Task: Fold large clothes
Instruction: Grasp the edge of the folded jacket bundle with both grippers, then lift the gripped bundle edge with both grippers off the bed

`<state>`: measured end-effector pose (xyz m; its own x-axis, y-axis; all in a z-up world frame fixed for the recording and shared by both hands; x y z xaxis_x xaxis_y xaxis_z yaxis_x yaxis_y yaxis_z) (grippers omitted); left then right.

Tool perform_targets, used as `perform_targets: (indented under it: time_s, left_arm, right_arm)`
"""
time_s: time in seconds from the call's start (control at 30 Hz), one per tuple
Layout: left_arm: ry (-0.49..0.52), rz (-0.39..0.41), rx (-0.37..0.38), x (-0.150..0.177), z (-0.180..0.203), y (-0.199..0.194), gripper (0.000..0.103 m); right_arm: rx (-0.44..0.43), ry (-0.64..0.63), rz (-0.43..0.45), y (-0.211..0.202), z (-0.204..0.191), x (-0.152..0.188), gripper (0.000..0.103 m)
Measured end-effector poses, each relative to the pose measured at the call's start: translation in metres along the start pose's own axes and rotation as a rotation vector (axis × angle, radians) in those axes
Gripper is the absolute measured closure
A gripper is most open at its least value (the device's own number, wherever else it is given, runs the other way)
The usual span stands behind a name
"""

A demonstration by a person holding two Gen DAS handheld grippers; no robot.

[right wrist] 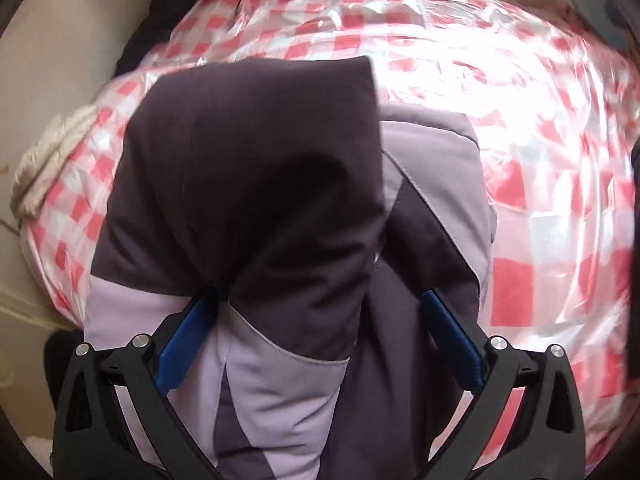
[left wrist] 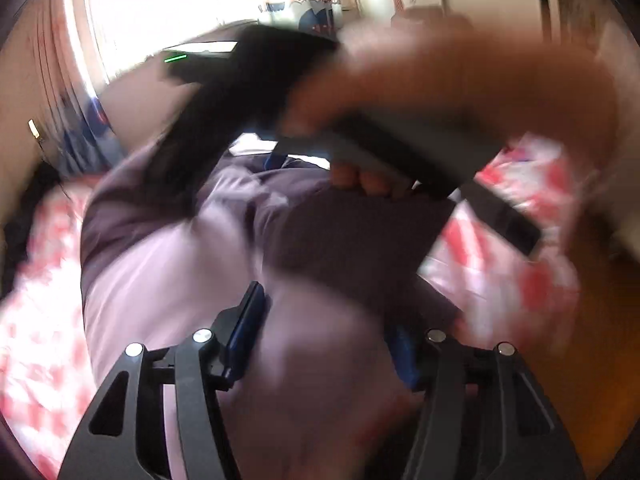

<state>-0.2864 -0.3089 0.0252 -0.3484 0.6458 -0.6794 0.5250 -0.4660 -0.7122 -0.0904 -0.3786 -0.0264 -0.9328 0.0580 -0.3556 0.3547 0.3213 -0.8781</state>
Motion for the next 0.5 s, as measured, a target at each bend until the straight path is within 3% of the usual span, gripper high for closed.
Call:
perform_targets:
  time_s: [0.03,0.07,0.13,0.2,0.27,0.33,0.37,0.43,0.5]
  left_arm:
    - [-0.102,0.030,0.085,0.008,-0.019,-0.023,0.046]
    - [-0.199,0.076,0.114,0.014,-0.040,-0.042,0.046]
    - [-0.427,0.149,0.082,0.034,-0.100,-0.071,0.037]
    - [-0.652,0.183,0.034,0.059,-0.161,-0.075,0.026]
    - [-0.791,0.141,0.033,0.082,-0.202,-0.048,0.026]
    - [-0.868,0.070,0.099,0.097,-0.217,-0.005,0.025]
    - [-0.904,0.063,0.153,0.102,-0.218,0.016,0.018]
    - [-0.954,0.082,0.241,0.101,-0.215,0.032,0.018]
    - [-0.888,0.059,0.193,0.093,-0.209,0.026,0.018]
  right_arm:
    - [-0.013,0.019,0.021,-0.001,0.005,0.003,0.006]
    - [-0.037,0.056,0.058,-0.002,0.015,0.008,0.006]
    - [-0.103,0.112,0.100,0.004,0.029,0.011,0.006]
    - [-0.169,0.156,0.155,0.010,0.038,0.021,0.006]
    - [-0.208,0.182,0.196,0.015,0.041,0.028,0.006]
    - [-0.227,0.208,0.221,0.025,0.043,0.021,0.006]
    - [-0.229,0.218,0.232,0.026,0.043,0.022,0.006]
    - [-0.281,0.259,0.258,0.029,0.044,0.024,0.006]
    - [-0.386,0.359,0.278,0.038,0.046,0.030,0.006]
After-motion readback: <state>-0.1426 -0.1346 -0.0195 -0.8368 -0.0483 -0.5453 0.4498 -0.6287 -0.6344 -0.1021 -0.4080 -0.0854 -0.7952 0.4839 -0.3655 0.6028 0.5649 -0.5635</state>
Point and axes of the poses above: each gripper's, at about its wrist camera, not at the fingertips, and y roughly the way its jaws point, z to its right, x to its underside, the point moved 5 cm from there along y, roughly the way its jaws point, and after that the axes turned 7 degrees about y, right-handed, at the moved point
